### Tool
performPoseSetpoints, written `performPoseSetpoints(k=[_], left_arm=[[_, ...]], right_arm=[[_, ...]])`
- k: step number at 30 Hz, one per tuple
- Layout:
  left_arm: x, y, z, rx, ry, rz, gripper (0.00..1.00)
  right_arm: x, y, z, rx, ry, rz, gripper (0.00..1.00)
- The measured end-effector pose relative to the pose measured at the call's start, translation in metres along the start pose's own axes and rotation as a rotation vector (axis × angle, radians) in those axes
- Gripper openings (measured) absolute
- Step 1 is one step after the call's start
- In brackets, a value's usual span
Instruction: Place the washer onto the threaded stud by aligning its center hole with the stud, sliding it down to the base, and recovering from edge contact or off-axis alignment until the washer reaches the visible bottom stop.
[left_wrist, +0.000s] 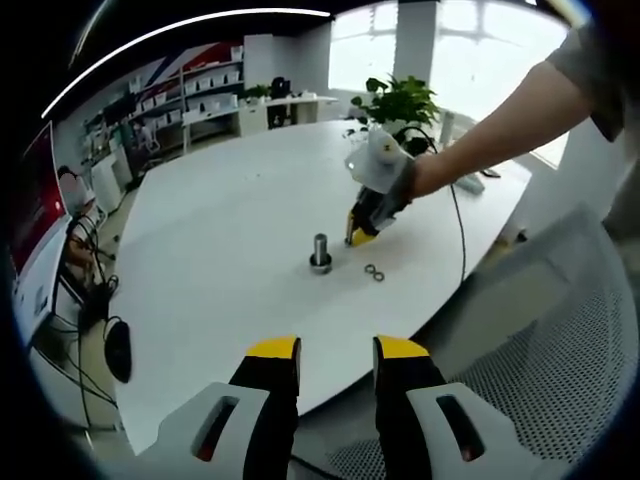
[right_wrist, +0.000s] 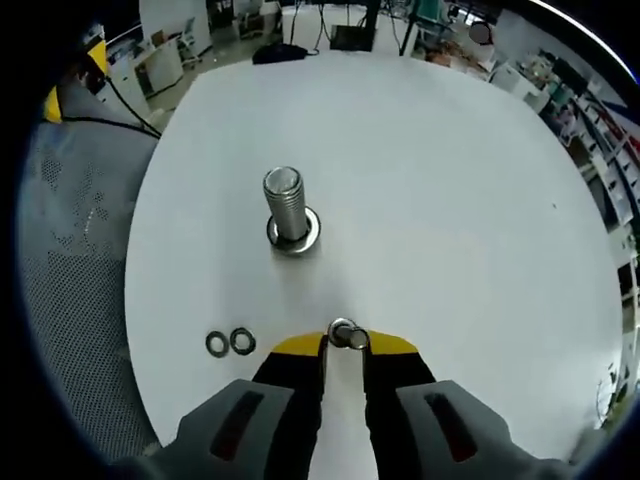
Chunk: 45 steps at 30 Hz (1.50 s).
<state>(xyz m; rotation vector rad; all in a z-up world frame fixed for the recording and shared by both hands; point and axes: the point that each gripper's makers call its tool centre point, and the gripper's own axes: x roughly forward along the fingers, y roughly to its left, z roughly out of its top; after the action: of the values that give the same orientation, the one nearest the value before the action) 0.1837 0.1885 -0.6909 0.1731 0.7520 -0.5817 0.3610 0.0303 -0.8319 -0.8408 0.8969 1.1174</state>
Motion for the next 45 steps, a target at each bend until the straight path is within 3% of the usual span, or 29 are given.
performPoseSetpoints(k=[15, 18, 21, 25, 32, 45], left_arm=[[0.001, -0.001, -0.004, -0.001, 0.024, -0.003, 0.27], [0.001, 0.000, -0.004, -0.003, 0.022, -0.003, 0.27], [0.001, -0.002, -0.004, 0.000, 0.024, -0.006, 0.27], [0.001, -0.002, -0.005, 0.001, 0.029, -0.004, 0.27], [0.001, -0.002, -0.005, 0.004, 0.025, -0.007, 0.27], [-0.001, -0.002, -0.002, 0.010, 0.008, 0.000, 0.27]], right_arm=[[-0.020, 0.005, -0.015, 0.085, -0.049, -0.040, 0.19], [-0.022, 0.015, -0.017, 0.148, -0.066, -0.021, 0.19], [-0.022, 0.031, -0.018, 0.149, -0.070, -0.003, 0.19], [-0.027, 0.050, -0.008, 0.213, -0.137, 0.032, 0.20], [-0.021, 0.082, -0.011, 0.145, -0.097, 0.074, 0.20], [-0.010, 0.092, -0.014, 0.126, -0.038, 0.088, 0.20]])
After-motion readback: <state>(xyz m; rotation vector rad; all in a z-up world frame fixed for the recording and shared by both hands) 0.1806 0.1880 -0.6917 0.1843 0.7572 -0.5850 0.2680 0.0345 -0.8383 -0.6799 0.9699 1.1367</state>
